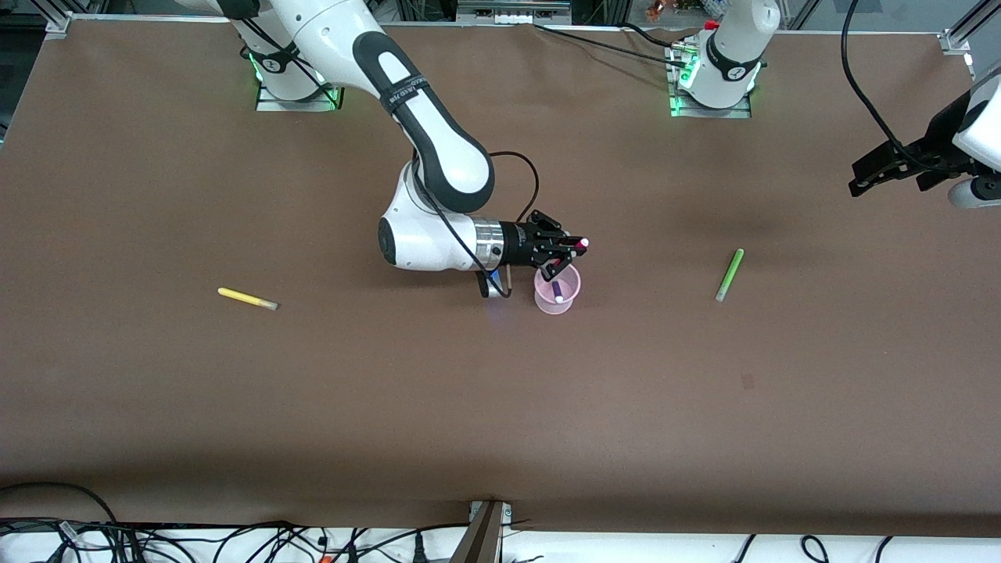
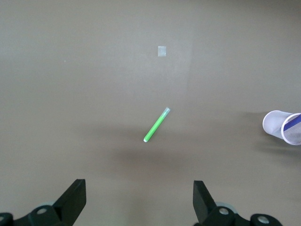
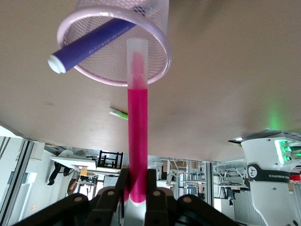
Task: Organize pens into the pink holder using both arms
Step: 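Lower the pink marker into the cup and open the right gripper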
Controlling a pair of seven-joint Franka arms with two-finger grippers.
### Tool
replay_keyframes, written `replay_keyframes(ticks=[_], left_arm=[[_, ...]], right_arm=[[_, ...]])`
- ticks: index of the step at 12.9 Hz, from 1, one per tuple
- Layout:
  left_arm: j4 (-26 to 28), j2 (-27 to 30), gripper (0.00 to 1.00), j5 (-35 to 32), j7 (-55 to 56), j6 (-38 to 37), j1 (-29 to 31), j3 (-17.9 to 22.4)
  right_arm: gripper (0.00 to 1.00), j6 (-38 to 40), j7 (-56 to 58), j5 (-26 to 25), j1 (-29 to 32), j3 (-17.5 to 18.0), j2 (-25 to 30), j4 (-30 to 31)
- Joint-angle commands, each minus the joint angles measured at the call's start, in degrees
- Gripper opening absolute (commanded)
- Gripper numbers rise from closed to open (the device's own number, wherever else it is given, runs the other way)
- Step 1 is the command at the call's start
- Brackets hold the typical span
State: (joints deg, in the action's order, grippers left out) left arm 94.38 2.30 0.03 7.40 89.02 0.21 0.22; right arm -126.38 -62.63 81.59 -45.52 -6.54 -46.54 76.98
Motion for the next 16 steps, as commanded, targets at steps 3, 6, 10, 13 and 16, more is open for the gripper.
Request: replay_keyframes(ticks=[3, 6, 10, 13, 16], left_arm=[[-0.9, 0.0, 1.0, 0.3, 0.1, -1.4, 0.1, -0.7], [-0.9, 0.0, 1.0, 0.4, 0.2, -1.5, 0.2, -0.7], [-0.9, 0.0, 1.0, 0.3, 0.2, -1.5, 0.0, -0.9], [-0.9, 0.0, 1.0, 0.3, 0.2, -1.5, -0.1, -0.9], [-0.9, 0.0, 1.0, 0.3, 0.2, -1.5, -0.3, -0.9]], right_arm=[[0.0, -1.1, 0.1, 1.2, -0.4, -0.3, -3.5, -4.8], [0.7, -1.0, 0.8, 1.2, -0.4, -0.3, -3.5, -4.8], [0.99, -0.2, 0.2, 0.8, 0.3, -0.8, -2.5, -6.2], [1.0, 0.7, 1.8, -6.2, 1.0, -2.3, 1.0, -6.1], [1.0, 6.9, 10.5, -12.4, 1.2, -7.5, 6.4, -1.2]])
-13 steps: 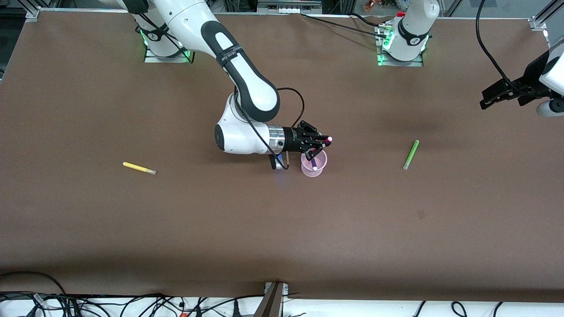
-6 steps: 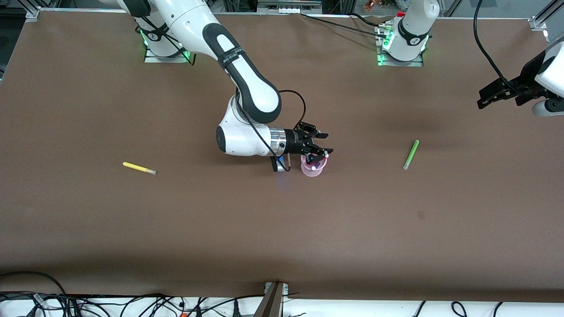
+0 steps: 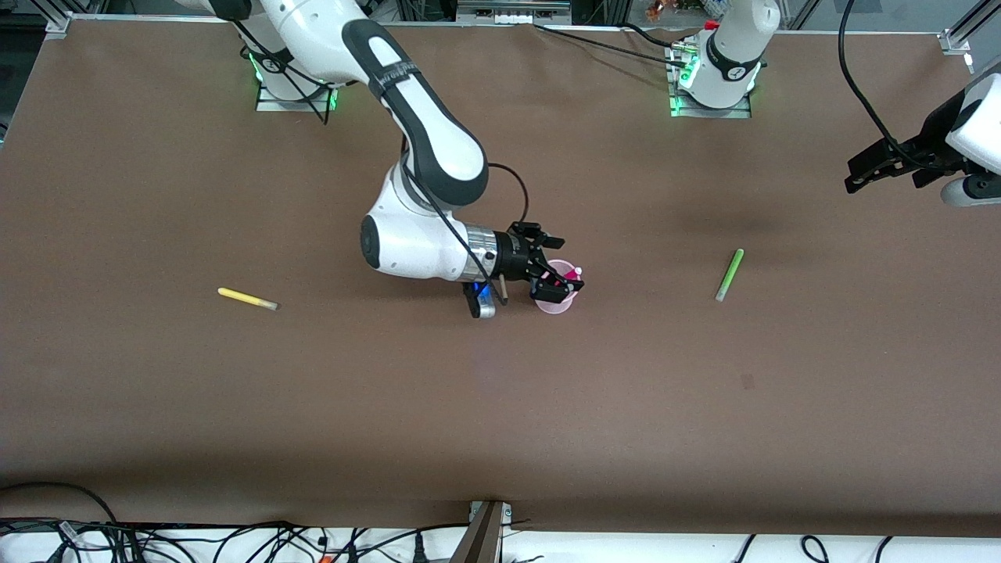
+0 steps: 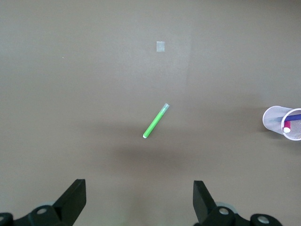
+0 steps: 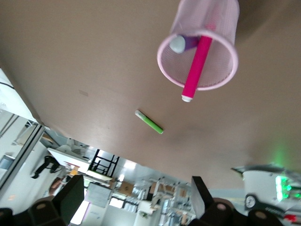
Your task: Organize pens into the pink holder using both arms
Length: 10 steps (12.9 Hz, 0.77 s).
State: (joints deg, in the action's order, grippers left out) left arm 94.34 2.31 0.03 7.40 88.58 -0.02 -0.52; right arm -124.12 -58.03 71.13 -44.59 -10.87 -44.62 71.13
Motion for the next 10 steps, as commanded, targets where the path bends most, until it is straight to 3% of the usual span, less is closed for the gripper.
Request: replay_keyframes(ticks=[1, 2, 4, 8, 10], left_arm=[[-0.8, 0.0, 1.0, 0.3, 0.2, -1.0, -0.1, -0.2], [-0.8, 0.0, 1.0, 0.3, 0.2, -1.0, -0.1, -0.2], [-0.8, 0.0, 1.0, 0.3, 0.2, -1.0, -0.2, -0.3], [-0.8, 0.0, 1.0, 0.3, 0.2, -1.1, -0.1, -0.3], [-0.8, 0.0, 1.0, 0.3, 0.2, -1.1, -0.2, -0.3]], right_arm=[[1.0, 10.8, 8.4, -2.4, 0.3, -7.9, 4.7, 4.7], [1.0, 17.0, 12.1, -2.5, 0.3, -12.6, 4.8, 4.5], [1.0, 22.3, 17.8, -4.0, 0.1, -17.9, 6.6, 4.6], [1.0, 28.8, 25.0, -26.6, 0.1, -19.3, 14.7, 5.5], [1.0, 31.9, 28.7, -33.3, 0.1, -19.7, 20.2, 8.0]])
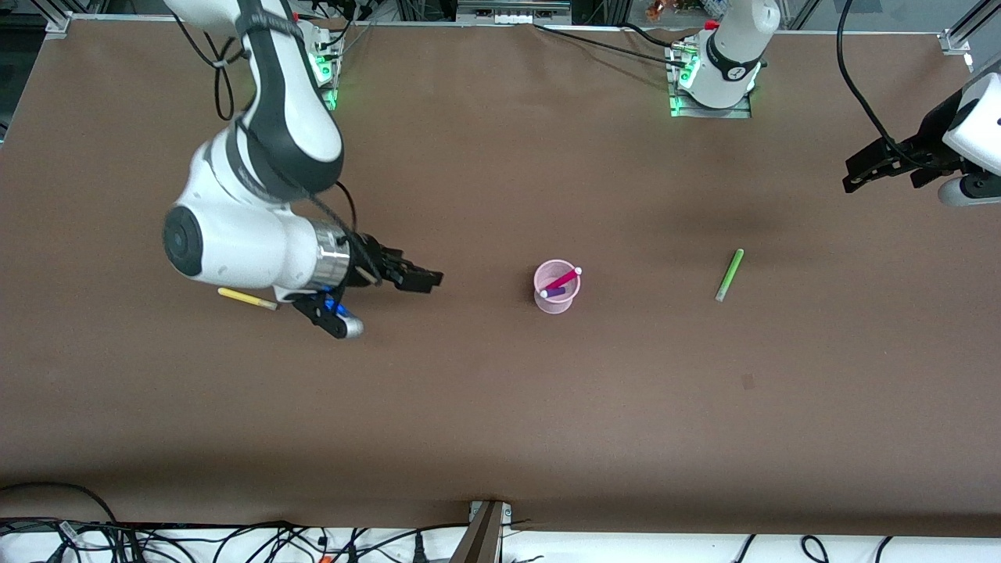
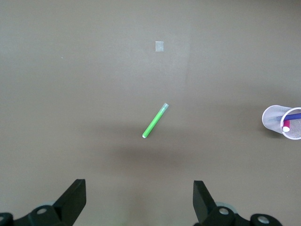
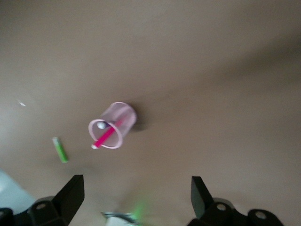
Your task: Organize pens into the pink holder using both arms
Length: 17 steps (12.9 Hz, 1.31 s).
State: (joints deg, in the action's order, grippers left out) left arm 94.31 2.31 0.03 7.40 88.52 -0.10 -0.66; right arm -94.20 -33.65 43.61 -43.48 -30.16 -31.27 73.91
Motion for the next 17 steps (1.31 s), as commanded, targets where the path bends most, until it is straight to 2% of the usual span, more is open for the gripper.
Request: replay_keyframes(ticks=[1, 3, 5, 9, 12, 13, 16, 17], left_arm=[[-0.8, 0.0, 1.0, 0.3, 0.2, -1.1, -0.1, -0.1], [-0.8, 0.0, 1.0, 0.3, 0.2, -1.1, -0.1, -0.1], [-0.8, 0.0, 1.0, 0.3, 0.2, -1.2, -0.1, -0.1], [-0.8, 0.0, 1.0, 0.2, 0.2, -1.3, -0.1, -0.1], [-0.8, 0.0, 1.0, 0.3, 0.2, -1.3, -0.1, -0.1], [-0.8, 0.0, 1.0, 0.2, 0.2, -1.3, -0.1, -0.1], [-0.8, 0.0, 1.0, 0.3, 0.2, -1.4, -0.1, -0.1], [-0.8, 0.0, 1.0, 0.3, 0.2, -1.4, -0.1, -0.1]], right_arm=[[1.0, 2.9, 7.4, -8.8, -1.0, -1.4, 10.3, 7.7], [1.0, 3.1, 13.5, -15.3, -1.0, -1.8, 18.3, 14.6], [1.0, 2.5, 19.1, -25.4, -1.0, -1.7, 25.3, 19.4], [1.0, 2.9, 27.2, -35.5, -0.2, -0.3, 29.7, 21.0], [1.0, 2.5, 32.6, -40.3, 13.4, 12.7, 30.4, 20.7], [1.0, 2.5, 32.7, -40.4, 17.3, 16.3, 30.5, 20.7], [1.0, 2.6, 34.2, -42.7, 31.7, 30.5, 30.6, 20.5], [1.0, 2.4, 34.4, -42.7, 35.6, 33.6, 30.6, 20.5]])
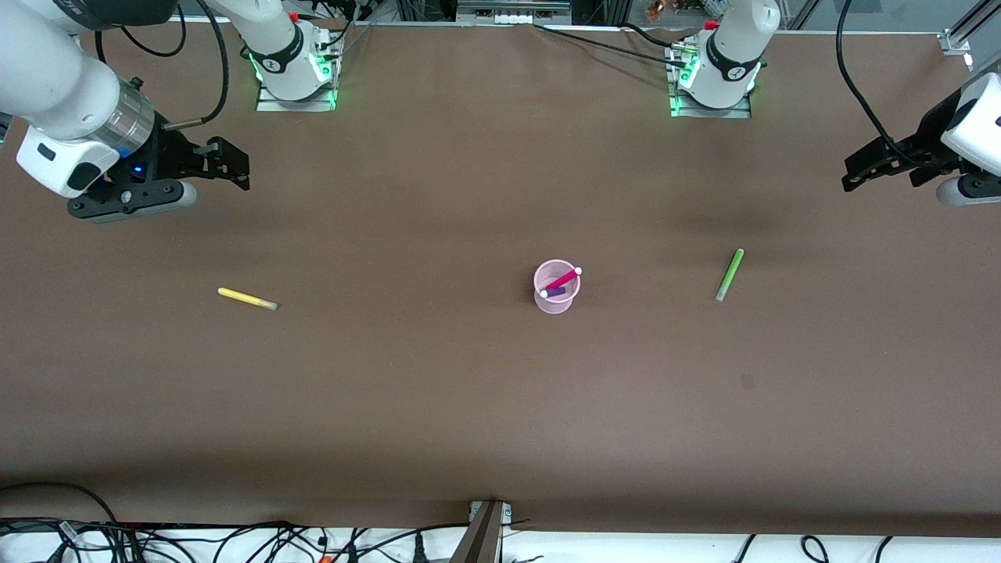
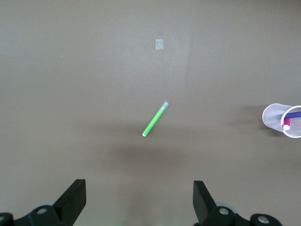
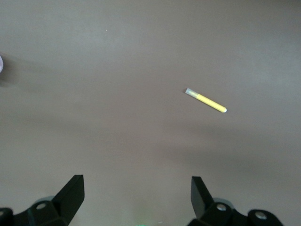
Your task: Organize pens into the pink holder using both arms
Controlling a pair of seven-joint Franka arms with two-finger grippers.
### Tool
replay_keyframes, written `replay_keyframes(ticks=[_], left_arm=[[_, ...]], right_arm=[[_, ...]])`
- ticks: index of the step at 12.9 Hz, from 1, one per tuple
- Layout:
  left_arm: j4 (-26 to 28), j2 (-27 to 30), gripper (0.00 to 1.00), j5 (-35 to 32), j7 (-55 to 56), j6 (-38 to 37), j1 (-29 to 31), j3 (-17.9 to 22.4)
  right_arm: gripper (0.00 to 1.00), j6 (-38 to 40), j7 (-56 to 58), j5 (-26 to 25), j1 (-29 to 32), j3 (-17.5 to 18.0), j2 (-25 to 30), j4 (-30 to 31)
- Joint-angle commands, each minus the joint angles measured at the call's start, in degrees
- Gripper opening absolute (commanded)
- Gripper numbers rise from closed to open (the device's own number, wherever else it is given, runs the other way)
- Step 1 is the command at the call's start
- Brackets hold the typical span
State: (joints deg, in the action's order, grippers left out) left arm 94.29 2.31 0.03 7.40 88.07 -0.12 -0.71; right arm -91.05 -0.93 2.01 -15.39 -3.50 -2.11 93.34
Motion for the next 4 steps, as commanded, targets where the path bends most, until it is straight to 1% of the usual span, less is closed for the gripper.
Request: replay_keyframes(ticks=[1, 4], left_arm=[[-0.8, 0.0, 1.0, 0.3, 0.2, -1.0, 0.0, -0.1], [-0.8, 0.0, 1.0, 0.3, 0.2, -1.0, -0.1, -0.1]], right_arm=[[1.0, -1.0, 1.6, -1.1, 8.8, 8.1, 1.4, 0.8], [1.0, -0.4, 1.6, -1.2, 8.7, 8.1, 0.7, -1.0]])
